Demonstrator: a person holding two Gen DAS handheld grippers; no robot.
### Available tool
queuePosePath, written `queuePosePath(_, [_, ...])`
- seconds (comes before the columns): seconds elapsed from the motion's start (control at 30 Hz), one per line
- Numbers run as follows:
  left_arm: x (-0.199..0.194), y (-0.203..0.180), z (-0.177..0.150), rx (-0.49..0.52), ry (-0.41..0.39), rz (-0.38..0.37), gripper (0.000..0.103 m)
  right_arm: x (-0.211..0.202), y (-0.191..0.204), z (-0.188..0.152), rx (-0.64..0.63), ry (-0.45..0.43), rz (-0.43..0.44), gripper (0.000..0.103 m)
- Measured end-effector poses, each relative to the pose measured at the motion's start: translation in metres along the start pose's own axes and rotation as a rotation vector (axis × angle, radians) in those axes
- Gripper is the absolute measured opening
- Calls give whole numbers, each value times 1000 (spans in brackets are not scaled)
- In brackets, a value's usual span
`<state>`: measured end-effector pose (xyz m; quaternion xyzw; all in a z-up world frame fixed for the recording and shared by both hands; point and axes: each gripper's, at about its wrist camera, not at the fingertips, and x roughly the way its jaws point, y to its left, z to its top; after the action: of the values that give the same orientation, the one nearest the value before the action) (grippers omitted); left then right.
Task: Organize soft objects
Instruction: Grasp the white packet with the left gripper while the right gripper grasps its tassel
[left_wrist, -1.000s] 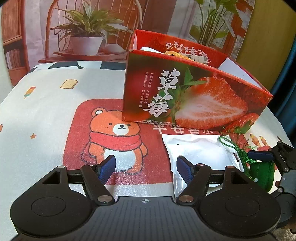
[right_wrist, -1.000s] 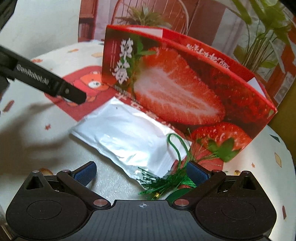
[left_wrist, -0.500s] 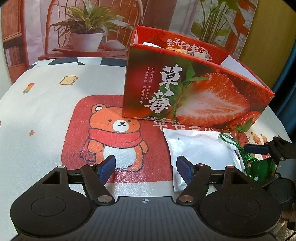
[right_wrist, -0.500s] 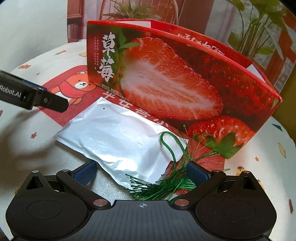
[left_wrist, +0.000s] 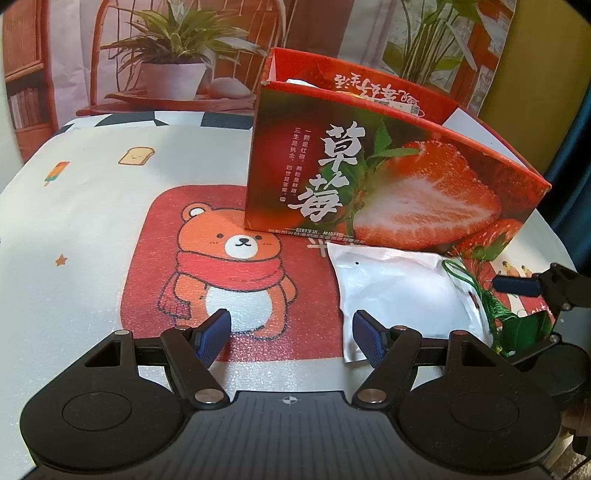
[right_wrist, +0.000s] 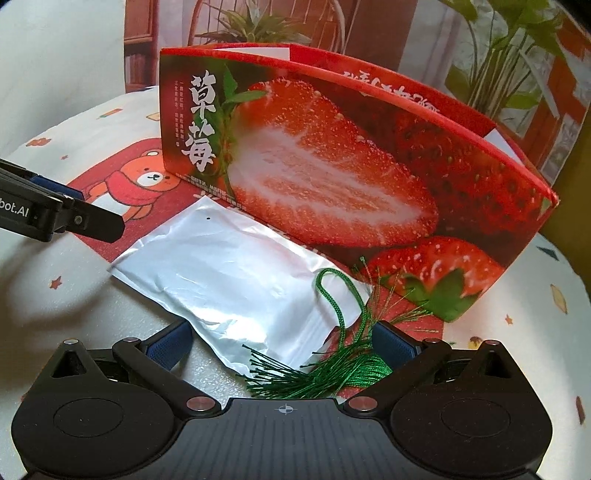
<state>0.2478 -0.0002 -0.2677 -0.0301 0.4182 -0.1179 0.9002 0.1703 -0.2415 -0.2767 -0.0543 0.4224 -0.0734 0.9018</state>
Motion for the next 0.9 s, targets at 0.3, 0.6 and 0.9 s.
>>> queuePosePath(0.3, [-2, -5, 5, 43, -28, -6, 75, -4, -13, 8, 17, -49, -24, 102])
queuePosePath(0.6, [-12, -7, 13, 47, -94, -65, 75, -18, -27, 19, 65, -127, -14, 102])
queuePosePath(0.9, [-9, -10, 26, 69, -125, -167, 72, -21, -43, 32, 132, -170, 6, 102])
